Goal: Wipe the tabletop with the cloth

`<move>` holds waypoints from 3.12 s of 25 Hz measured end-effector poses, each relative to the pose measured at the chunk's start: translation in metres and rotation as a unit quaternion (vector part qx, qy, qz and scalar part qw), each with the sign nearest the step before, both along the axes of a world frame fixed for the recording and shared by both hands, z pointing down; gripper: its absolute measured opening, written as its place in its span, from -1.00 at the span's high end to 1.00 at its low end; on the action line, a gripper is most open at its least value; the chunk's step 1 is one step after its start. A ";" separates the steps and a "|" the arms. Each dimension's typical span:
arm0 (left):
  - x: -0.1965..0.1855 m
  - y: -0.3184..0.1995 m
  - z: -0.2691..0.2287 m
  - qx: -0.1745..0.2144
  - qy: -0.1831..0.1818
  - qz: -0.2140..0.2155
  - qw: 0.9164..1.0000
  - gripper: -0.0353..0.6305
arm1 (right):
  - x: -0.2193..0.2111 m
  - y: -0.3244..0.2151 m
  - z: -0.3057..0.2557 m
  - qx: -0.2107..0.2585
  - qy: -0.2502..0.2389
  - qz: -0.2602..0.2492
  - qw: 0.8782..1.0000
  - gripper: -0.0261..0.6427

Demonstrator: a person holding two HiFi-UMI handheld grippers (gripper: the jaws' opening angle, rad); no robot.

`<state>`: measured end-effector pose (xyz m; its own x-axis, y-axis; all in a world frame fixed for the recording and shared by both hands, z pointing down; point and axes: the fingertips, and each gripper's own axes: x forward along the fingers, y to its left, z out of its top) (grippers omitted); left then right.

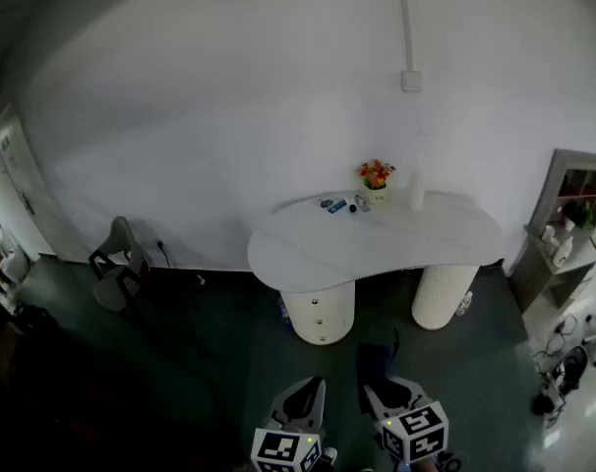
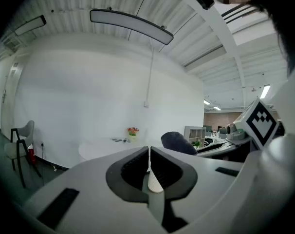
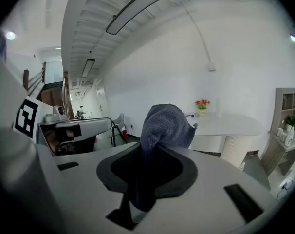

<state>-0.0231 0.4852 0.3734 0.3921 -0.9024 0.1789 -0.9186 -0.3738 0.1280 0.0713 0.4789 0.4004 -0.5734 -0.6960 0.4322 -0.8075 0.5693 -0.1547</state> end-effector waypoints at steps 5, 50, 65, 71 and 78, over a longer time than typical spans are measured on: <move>-0.001 -0.005 0.001 0.003 -0.005 0.004 1.000 0.83 | 0.002 -0.006 0.000 0.007 -0.017 0.010 1.000 0.67; -0.028 -0.298 0.010 0.003 -0.014 0.049 0.999 0.83 | -0.013 -0.280 0.021 0.003 0.015 0.037 0.999 0.67; -0.084 -0.360 0.043 -0.036 0.013 0.005 0.999 0.83 | -0.047 -0.352 0.041 -0.025 0.033 0.024 0.999 0.67; -0.104 -0.393 0.055 -0.049 0.015 -0.033 0.998 0.83 | -0.067 -0.400 0.048 -0.033 0.028 -0.017 0.999 0.67; -0.112 -0.469 0.054 -0.040 0.010 -0.071 0.997 0.83 | -0.083 -0.494 0.053 -0.026 0.032 -0.075 0.996 0.67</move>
<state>-0.1349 0.0162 0.4277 0.2651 -0.9321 0.2467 -0.9586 -0.2273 0.1714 -0.0114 -0.0147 0.4531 -0.6393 -0.5795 0.5053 -0.7229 0.6771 -0.1381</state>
